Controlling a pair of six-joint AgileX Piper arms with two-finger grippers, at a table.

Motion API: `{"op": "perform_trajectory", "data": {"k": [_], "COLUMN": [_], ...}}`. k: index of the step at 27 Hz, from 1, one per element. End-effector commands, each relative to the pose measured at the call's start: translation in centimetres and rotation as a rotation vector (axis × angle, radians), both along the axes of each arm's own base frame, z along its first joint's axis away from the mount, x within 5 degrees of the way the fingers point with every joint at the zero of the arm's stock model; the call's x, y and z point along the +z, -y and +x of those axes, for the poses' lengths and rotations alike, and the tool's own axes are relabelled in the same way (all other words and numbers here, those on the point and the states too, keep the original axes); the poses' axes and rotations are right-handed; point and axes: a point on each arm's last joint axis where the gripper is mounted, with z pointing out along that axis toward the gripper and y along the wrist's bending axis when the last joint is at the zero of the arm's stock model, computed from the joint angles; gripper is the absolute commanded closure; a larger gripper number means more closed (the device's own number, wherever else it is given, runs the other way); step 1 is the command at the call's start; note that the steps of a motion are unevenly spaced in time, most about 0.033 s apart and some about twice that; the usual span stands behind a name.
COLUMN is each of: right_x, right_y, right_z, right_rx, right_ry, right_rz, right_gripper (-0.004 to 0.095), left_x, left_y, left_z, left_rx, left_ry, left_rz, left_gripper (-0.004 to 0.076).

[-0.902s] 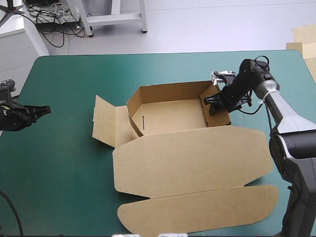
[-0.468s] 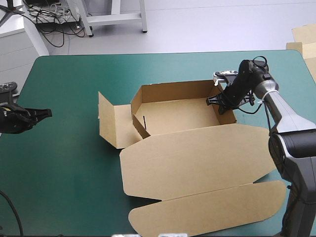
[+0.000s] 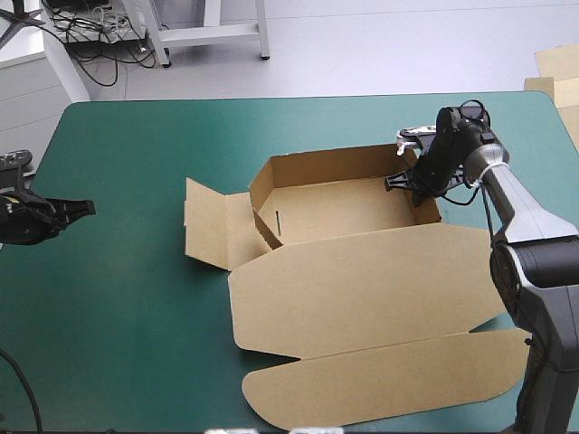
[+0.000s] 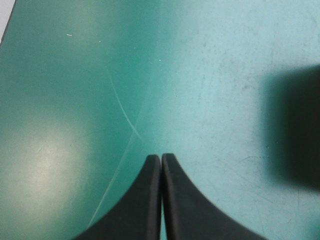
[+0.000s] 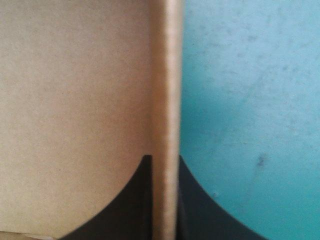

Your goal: Fold the box

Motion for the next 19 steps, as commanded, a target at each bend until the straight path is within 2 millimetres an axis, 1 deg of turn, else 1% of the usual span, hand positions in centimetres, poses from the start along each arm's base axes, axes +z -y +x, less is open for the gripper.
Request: {"op": "perform_trajectory", "data": {"k": [1, 4, 6, 11, 13, 16, 17, 18, 19], "right_x": [3.5, 3.5, 4.0, 6.4, 7.7, 10.0, 11.5, 12.2, 13.7], "right_y": [0.8, 0.7, 0.5, 0.4, 0.7, 1.8, 2.7, 3.0, 3.9], "right_z": [-0.7, -0.9, -1.1, -2.1, -2.7, -3.8, -4.6, -5.0, -5.8], "right_rx": [-0.010, -0.010, -0.011, 0.017, 0.027, 0.017, 0.006, -0.002, -0.024], "right_ry": [0.077, 0.062, 0.069, 0.115, 0.147, 0.208, 0.251, 0.267, 0.307], "right_rz": [-0.025, -0.015, 0.019, 0.137, 0.172, 0.175, 0.174, 0.183, 0.221], "right_gripper": [0.0921, 0.0923, 0.0923, 0.0923, 0.0923, 0.0923, 0.0923, 0.0923, 0.0923], "left_x": [1.7, 1.7, 1.7, 1.6, 1.4, 1.2, 1.0, 0.9, 0.8], "left_y": [0.2, 0.2, 0.2, 0.0, -0.1, 0.0, 0.1, 0.2, 0.3], "left_z": [-0.2, -0.2, -0.2, 0.4, 0.7, 1.0, 1.2, 1.4, 1.5], "left_rx": [0.006, 0.007, 0.011, 0.019, 0.019, 0.013, -0.003, -0.009, -0.010], "left_ry": [0.090, 0.093, 0.093, 0.112, 0.112, 0.109, 0.104, 0.103, 0.107], "left_rz": [0.010, 0.003, -0.003, 0.002, 0.003, -0.020, -0.031, -0.044, -0.070], "left_gripper": [0.0734, 0.0734, 0.0734, 0.0733, 0.0733, 0.0732, 0.0732, 0.0732, 0.0732]}}
